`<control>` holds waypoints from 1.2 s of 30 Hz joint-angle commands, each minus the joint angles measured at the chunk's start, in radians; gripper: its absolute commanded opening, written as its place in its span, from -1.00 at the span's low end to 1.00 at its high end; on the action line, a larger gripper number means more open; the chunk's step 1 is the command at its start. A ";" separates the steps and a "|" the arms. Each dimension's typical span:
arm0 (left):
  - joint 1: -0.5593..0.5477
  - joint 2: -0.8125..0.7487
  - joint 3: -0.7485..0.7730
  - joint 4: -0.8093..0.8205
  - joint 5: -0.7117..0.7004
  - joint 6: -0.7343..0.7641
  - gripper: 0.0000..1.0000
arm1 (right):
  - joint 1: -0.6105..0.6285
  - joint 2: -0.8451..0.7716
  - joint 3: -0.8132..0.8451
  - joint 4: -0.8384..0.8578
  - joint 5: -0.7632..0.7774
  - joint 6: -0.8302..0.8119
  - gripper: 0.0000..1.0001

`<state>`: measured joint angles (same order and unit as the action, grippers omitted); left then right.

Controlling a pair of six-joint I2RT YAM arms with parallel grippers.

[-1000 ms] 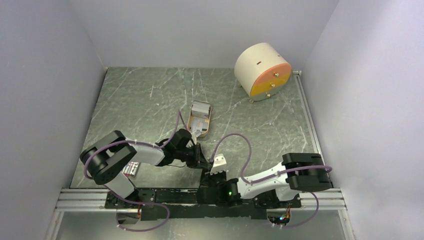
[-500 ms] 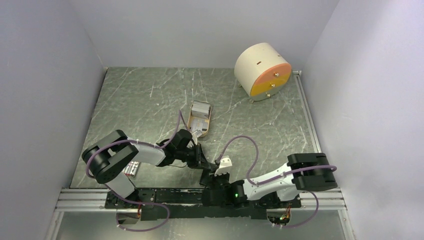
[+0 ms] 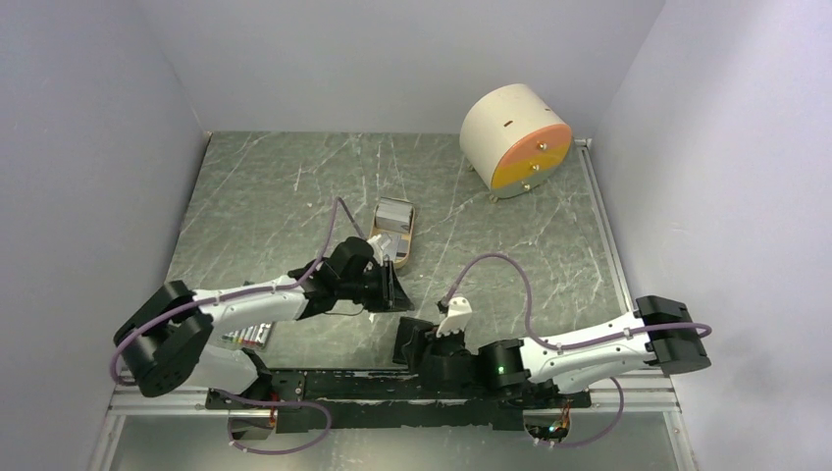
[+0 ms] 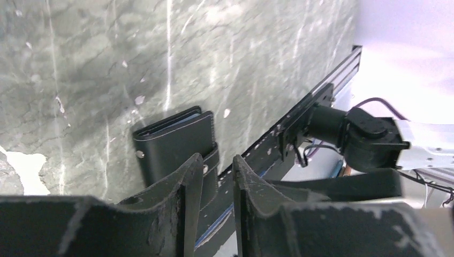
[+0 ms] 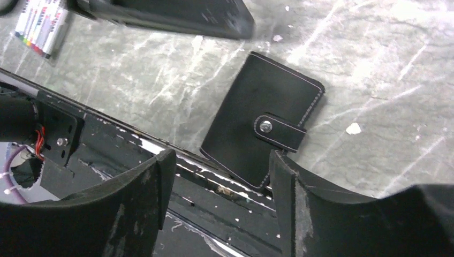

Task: Put the credit cards into the card holder
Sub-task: Close the card holder at the center of the board, then adjust the card holder at the center of the board.

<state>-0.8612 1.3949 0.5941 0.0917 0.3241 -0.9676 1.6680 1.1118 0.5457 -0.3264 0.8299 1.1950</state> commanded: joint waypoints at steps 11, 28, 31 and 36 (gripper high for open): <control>-0.002 -0.127 -0.099 -0.054 -0.008 0.017 -0.23 | -0.226 -0.106 -0.260 0.263 -0.333 0.096 0.69; 0.156 -0.141 -0.163 0.033 0.133 0.007 -0.25 | -0.487 0.040 -0.100 0.468 -0.475 -0.235 0.09; 0.164 -0.237 -0.061 -0.152 0.030 0.090 -0.16 | -0.493 -0.049 -0.040 0.309 -0.408 -0.296 0.29; 0.164 -0.391 0.169 -0.444 -0.142 0.209 0.21 | -0.492 -0.254 0.097 0.002 -0.289 -0.376 0.96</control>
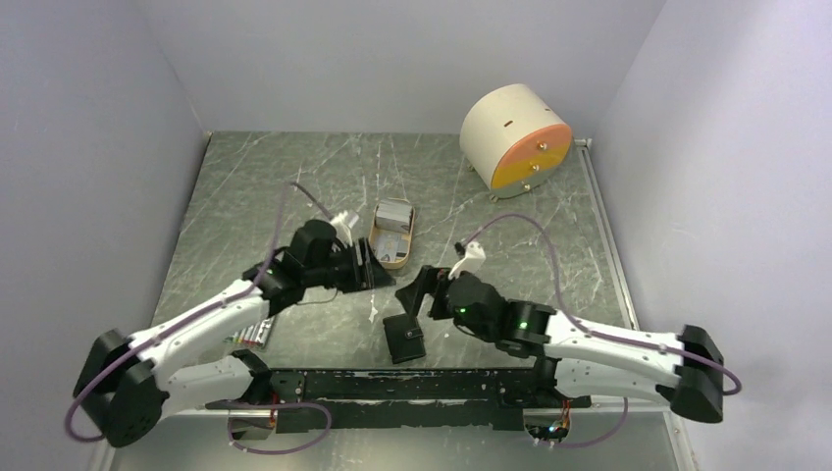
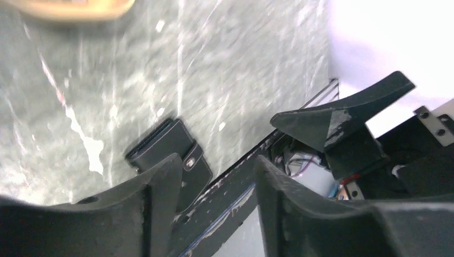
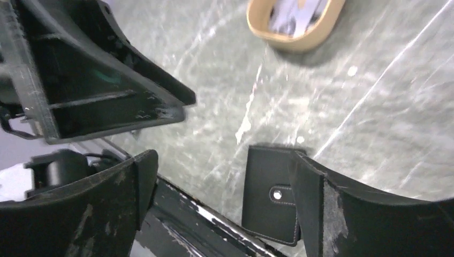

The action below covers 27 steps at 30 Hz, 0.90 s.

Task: Put the credit cards into the card holder
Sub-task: Adjust the card holder at the center of the board, then reset both arms

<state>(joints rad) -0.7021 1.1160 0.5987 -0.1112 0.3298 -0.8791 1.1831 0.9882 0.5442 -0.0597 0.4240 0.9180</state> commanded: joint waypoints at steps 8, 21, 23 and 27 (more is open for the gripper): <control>0.005 -0.297 0.375 -0.396 -0.293 0.230 0.96 | -0.007 -0.355 0.256 -0.586 0.236 -0.111 0.99; 0.006 -0.539 0.253 -0.322 -0.309 0.304 0.96 | -0.008 -0.562 0.372 -0.766 0.346 -0.085 0.99; 0.005 -0.530 0.259 -0.340 -0.321 0.306 0.96 | -0.007 -0.569 0.377 -0.771 0.346 -0.089 0.99; 0.004 -0.505 0.262 -0.355 -0.319 0.301 0.96 | -0.007 -0.560 0.362 -0.782 0.352 -0.089 0.99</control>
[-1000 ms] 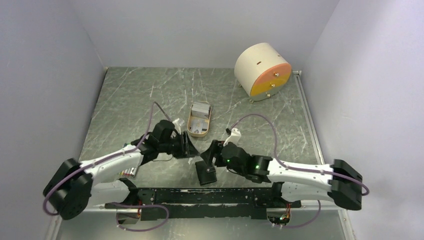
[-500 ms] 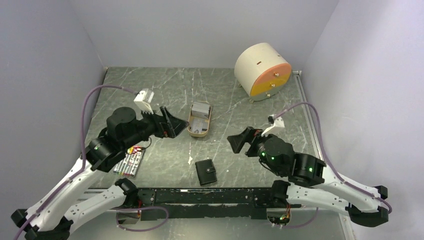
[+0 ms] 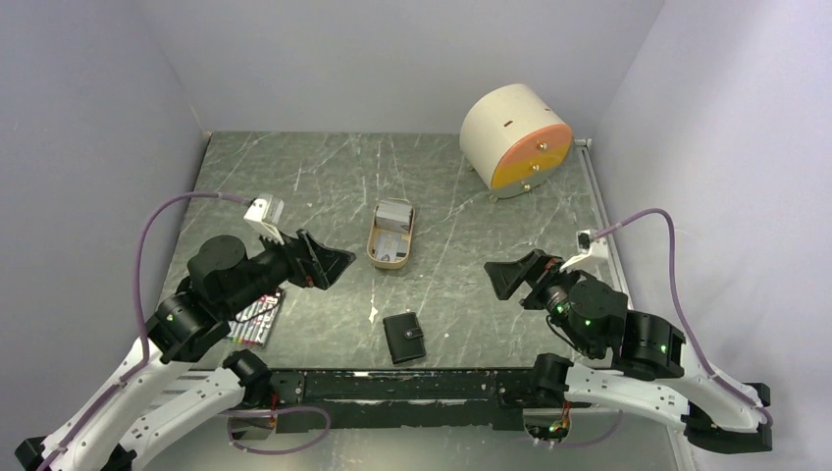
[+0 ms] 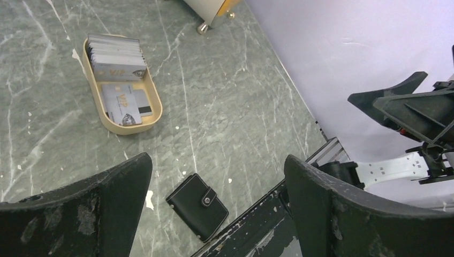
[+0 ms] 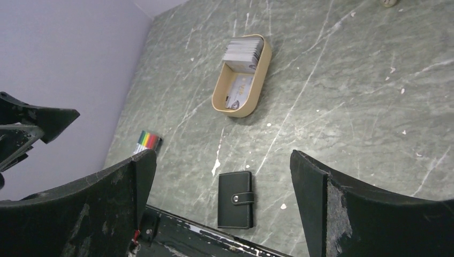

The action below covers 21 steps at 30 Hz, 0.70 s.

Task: Put the credit cards into the card holder
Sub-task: Reset both arms

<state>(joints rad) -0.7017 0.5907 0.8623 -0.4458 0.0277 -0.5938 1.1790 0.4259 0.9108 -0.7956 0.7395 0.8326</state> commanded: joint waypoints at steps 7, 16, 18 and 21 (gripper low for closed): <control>0.004 0.043 0.000 -0.016 -0.014 0.018 0.96 | -0.003 0.008 -0.021 -0.077 0.052 0.040 0.99; 0.005 0.038 0.000 -0.005 -0.041 0.023 0.96 | -0.003 -0.070 -0.015 -0.038 0.072 -0.017 0.99; 0.004 0.041 0.011 -0.016 -0.048 0.026 0.96 | -0.003 -0.074 -0.003 -0.040 0.084 -0.022 0.99; 0.004 0.037 0.024 -0.025 -0.060 0.029 0.96 | -0.003 -0.069 0.030 -0.040 0.094 -0.044 0.99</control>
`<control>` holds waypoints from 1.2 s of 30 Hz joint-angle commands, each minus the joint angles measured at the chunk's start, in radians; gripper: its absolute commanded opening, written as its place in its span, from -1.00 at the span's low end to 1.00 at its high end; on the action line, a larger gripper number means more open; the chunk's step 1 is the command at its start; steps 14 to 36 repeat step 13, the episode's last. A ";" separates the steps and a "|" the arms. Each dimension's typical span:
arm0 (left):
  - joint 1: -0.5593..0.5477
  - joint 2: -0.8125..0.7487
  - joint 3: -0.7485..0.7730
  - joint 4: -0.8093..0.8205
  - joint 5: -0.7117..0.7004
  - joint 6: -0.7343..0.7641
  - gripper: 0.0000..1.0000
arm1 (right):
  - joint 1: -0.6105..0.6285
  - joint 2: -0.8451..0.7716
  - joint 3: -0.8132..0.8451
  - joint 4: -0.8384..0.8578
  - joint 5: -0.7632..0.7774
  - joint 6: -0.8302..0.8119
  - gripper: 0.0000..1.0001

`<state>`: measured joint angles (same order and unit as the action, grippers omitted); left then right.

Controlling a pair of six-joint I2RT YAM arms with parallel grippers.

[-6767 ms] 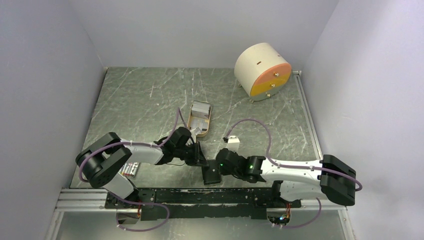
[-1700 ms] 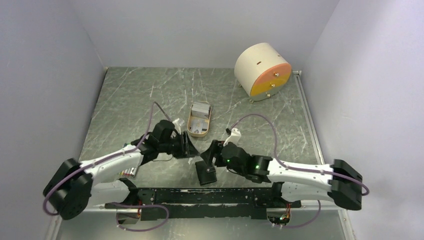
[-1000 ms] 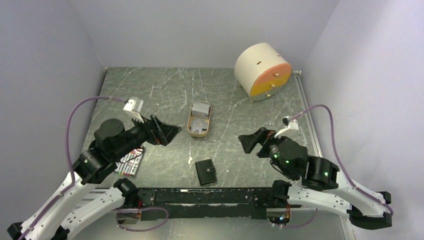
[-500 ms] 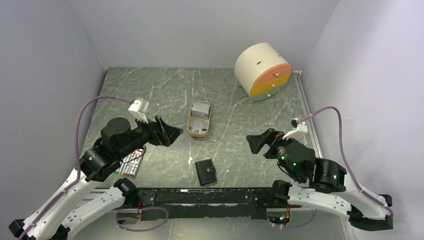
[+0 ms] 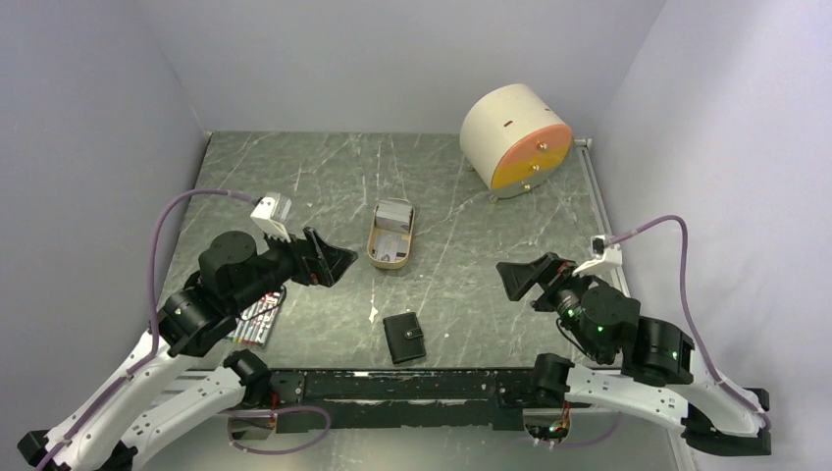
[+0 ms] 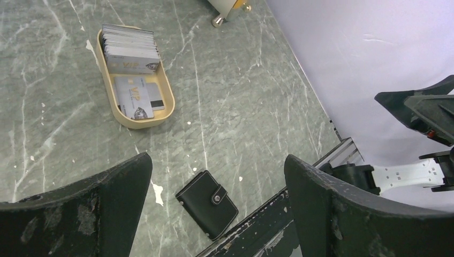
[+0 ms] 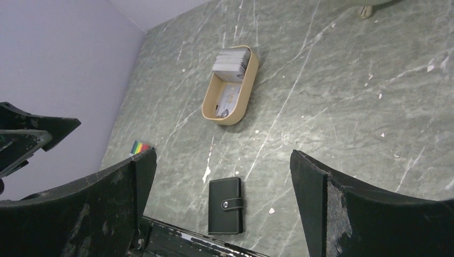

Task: Put the credit cards into the card holder
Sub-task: Reset both arms

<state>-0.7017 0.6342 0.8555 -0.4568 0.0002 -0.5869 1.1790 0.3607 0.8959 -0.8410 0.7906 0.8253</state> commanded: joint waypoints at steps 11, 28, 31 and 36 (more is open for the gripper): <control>0.005 0.018 0.077 0.012 -0.049 0.061 0.96 | -0.005 0.048 0.079 0.057 -0.004 -0.142 0.99; 0.004 0.021 0.072 0.016 -0.043 0.062 0.96 | -0.004 0.049 0.069 0.054 -0.001 -0.124 0.99; 0.004 0.021 0.072 0.016 -0.043 0.062 0.96 | -0.004 0.049 0.069 0.054 -0.001 -0.124 0.99; 0.004 0.021 0.072 0.016 -0.043 0.062 0.96 | -0.004 0.049 0.069 0.054 -0.001 -0.124 0.99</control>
